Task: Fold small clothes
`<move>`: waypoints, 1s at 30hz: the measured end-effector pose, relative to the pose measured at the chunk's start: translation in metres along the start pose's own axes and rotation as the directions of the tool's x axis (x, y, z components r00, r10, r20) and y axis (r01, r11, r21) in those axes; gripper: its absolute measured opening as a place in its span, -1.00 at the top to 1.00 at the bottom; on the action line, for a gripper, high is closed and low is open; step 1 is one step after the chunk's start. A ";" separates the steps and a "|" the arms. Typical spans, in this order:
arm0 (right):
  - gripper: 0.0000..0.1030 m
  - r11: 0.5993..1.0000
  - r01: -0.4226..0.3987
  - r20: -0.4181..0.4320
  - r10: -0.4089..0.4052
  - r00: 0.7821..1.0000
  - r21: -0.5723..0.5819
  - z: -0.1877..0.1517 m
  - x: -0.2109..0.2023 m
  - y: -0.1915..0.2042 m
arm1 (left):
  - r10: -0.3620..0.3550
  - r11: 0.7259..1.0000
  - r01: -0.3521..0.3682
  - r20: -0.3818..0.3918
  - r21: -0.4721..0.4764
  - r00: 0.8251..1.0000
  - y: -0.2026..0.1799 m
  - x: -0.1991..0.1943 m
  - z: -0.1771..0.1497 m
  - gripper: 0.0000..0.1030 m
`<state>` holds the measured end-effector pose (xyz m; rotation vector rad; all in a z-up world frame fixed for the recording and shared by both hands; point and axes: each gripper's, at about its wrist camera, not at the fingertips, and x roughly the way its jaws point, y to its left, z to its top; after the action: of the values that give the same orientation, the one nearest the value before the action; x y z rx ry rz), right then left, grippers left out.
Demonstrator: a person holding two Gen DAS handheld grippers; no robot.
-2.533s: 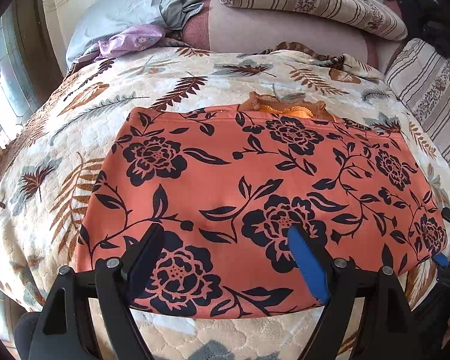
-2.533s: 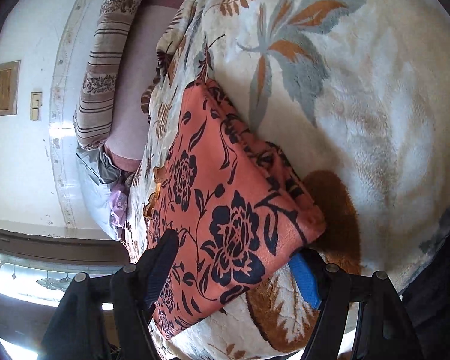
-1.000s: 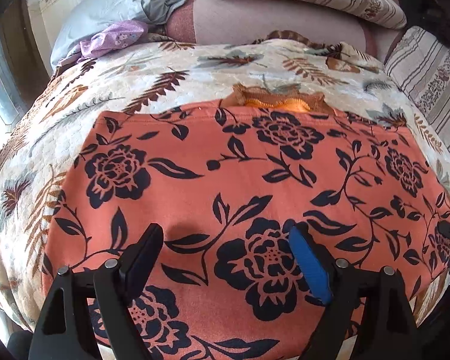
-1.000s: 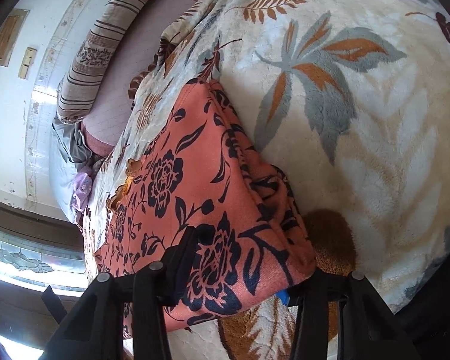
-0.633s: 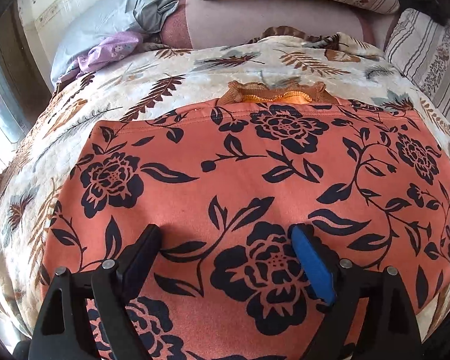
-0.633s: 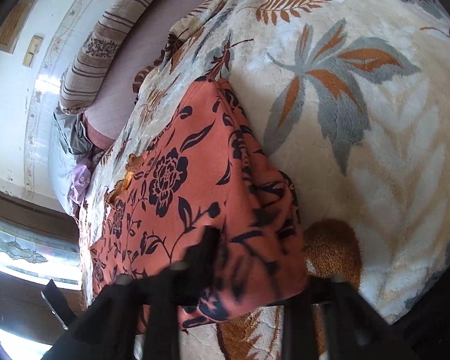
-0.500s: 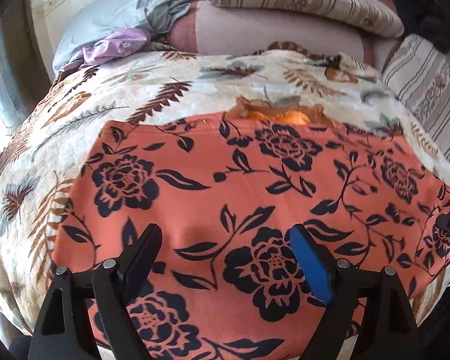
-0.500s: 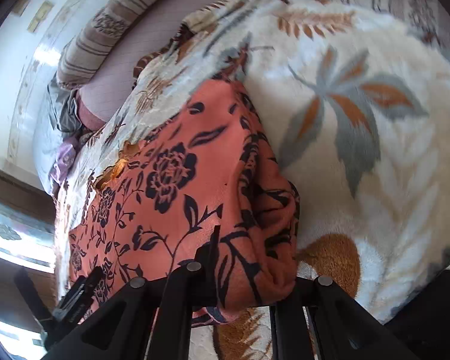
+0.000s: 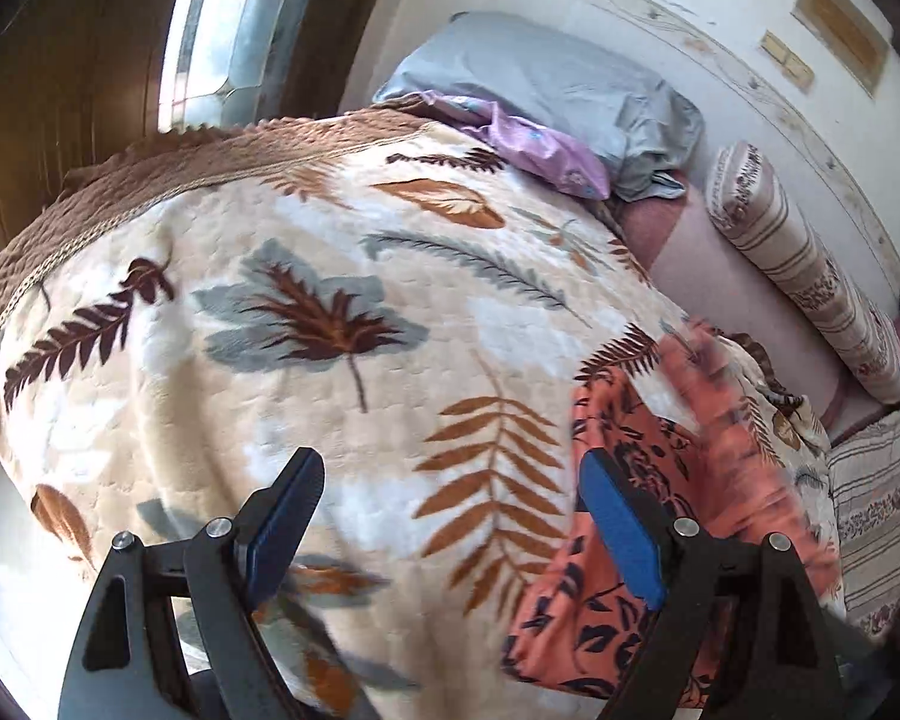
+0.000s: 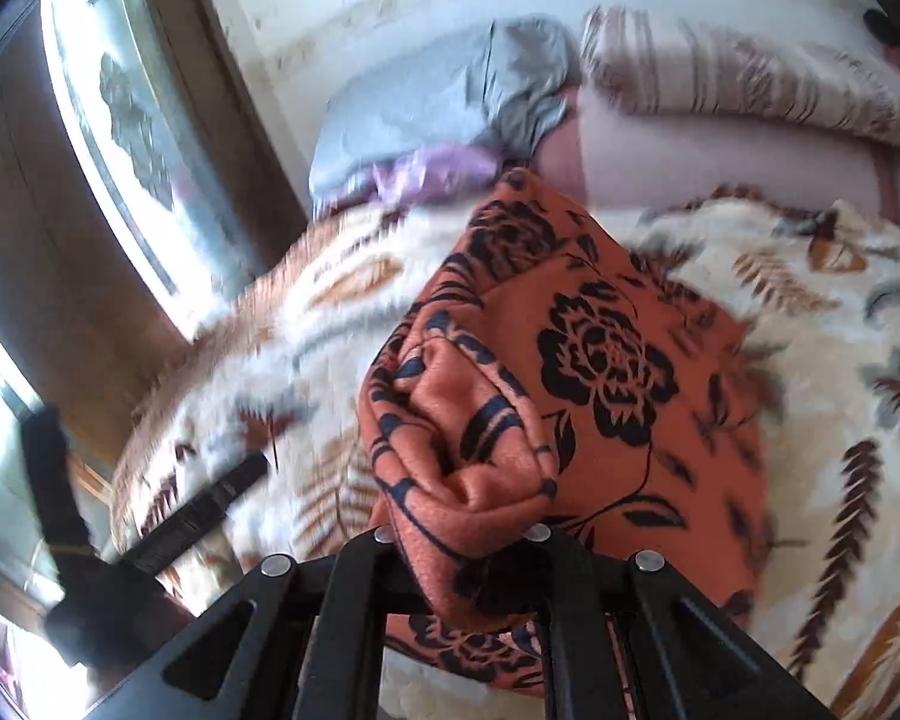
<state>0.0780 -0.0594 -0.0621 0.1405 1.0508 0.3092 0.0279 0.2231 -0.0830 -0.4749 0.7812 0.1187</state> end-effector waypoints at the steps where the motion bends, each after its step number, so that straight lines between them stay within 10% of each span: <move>1: 0.81 1.000 -0.016 -0.080 0.018 0.997 0.021 -0.012 0.029 -0.001 | -0.005 1.000 0.004 -0.017 -0.023 1.000 0.009 0.002 0.000 -0.70; 7: 0.58 0.998 -0.054 0.016 0.055 0.998 -0.044 -0.022 0.022 0.000 | -0.165 0.986 0.162 -0.069 -0.042 0.984 0.003 -0.002 0.002 -0.68; 12: 0.50 0.988 -0.151 0.053 0.149 0.987 0.027 -0.039 -0.006 -0.011 | -0.349 0.937 0.346 -0.188 -0.050 0.918 -0.034 0.002 0.001 -0.68; 16: 0.41 0.973 -0.217 0.111 0.207 0.972 0.084 -0.062 -0.037 -0.032 | -0.346 0.932 0.361 -0.253 0.015 0.904 -0.064 0.004 -0.016 -0.68; 20: -0.31 0.959 -0.224 0.195 0.190 0.962 0.171 -0.083 -0.067 -0.066 | -0.307 0.939 0.341 -0.325 0.051 0.894 -0.084 0.020 -0.034 -0.68; 24: -0.32 0.936 -0.250 0.240 0.190 0.952 0.248 -0.094 -0.084 -0.098 | -0.261 0.952 0.301 -0.369 0.054 0.892 -0.093 0.035 -0.046 -0.66; 27: -0.32 0.920 -0.269 0.259 0.197 0.946 0.284 -0.098 -0.089 -0.114 | -0.263 0.950 0.306 -0.381 0.056 0.886 -0.097 0.038 -0.052 -0.17; 29: -0.32 0.911 -0.283 0.275 0.201 0.940 0.301 -0.100 -0.091 -0.121 | -0.236 0.956 0.286 -0.415 0.062 0.879 -0.099 0.043 -0.053 0.70; 30: -0.32 0.907 -0.288 0.275 0.206 0.939 0.306 -0.101 -0.091 -0.123 | -0.225 0.960 0.273 -0.409 0.063 0.884 -0.099 0.042 -0.052 0.70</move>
<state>-0.0286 -0.2084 -0.0687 0.6169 0.8401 0.3287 0.0515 0.1084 -0.1079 -0.4890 1.1127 -0.2744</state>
